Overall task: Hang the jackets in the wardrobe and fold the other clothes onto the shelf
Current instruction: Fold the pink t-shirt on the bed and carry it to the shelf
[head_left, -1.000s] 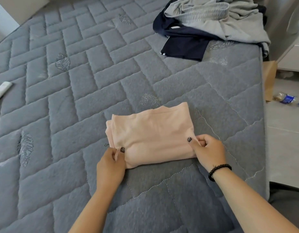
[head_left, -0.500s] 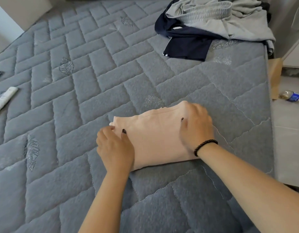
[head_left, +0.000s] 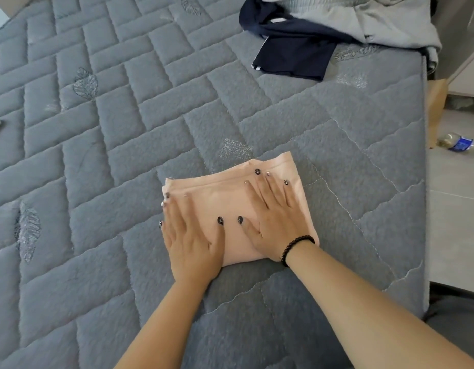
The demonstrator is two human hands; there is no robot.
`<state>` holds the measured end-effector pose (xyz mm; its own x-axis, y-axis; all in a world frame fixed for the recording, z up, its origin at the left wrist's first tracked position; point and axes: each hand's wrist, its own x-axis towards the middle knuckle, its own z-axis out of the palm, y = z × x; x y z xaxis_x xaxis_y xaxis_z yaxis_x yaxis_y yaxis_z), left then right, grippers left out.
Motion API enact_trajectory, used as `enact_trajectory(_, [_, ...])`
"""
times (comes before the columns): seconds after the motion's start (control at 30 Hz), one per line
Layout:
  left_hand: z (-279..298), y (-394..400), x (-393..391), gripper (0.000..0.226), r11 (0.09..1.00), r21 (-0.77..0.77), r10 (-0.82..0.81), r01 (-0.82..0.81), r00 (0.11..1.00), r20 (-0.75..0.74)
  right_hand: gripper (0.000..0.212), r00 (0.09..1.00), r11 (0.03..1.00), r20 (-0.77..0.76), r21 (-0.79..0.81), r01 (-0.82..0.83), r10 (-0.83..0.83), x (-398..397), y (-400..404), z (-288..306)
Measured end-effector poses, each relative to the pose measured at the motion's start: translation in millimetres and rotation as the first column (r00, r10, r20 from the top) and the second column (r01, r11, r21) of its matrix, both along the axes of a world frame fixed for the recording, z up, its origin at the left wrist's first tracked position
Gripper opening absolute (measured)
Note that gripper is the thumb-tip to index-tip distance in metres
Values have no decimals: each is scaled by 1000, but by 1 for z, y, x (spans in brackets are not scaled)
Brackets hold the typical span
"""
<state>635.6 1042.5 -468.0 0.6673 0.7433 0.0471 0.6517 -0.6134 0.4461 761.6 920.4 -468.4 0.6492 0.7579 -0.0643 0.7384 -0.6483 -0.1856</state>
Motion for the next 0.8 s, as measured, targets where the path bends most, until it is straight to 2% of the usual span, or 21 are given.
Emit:
enact_trajectory(0.07, [3,-3,-4,98,989,-99,119,-113,991,59,77,995,995,-5,-1,102,-102,0,1,-1])
enact_trajectory(0.13, [8,-6,-4,101,969,-175,195,-174,974,112,77,977,977,-23,-1,214,-214,1,0,1])
enact_trajectory(0.17, [12,-6,-4,97,956,-216,232,-199,963,137,78,964,965,-41,2,263,-263,1,0,3])
enact_trajectory(0.27, [21,-2,-4,53,898,-363,349,-249,905,243,81,907,914,-153,49,403,-392,3,0,12])
enact_trajectory(0.3, [25,0,-6,53,863,-439,379,-250,895,235,82,872,879,-208,88,469,-444,6,-1,17])
enact_trajectory(0.37, [28,8,-11,69,739,-610,447,-287,886,124,76,773,786,-351,139,602,-529,18,-8,24])
enact_trajectory(0.43, [35,19,-13,69,578,-765,486,-282,873,45,47,639,706,-553,123,697,-535,34,-20,33])
enact_trajectory(0.47, [39,24,-14,63,485,-836,507,-257,862,29,28,549,675,-669,94,732,-502,41,-26,38])
enact_trajectory(0.5, [45,27,-15,58,390,-893,530,-225,848,18,20,449,657,-773,57,752,-448,47,-33,43])
enact_trajectory(0.57, [54,26,-17,54,273,-948,545,-164,839,12,25,240,634,-906,-40,772,-349,50,-43,55])
enact_trajectory(0.6, [56,22,-18,53,258,-955,532,-143,846,17,31,187,631,-925,-68,773,-329,49,-48,60])
enact_trajectory(0.67, [61,10,-18,48,291,-952,490,-98,870,61,31,168,616,-937,-60,785,-306,43,-60,71])
enact_trajectory(0.8, [79,-25,-5,40,348,-937,356,33,920,165,15,126,470,-967,7,883,-222,29,-101,93])
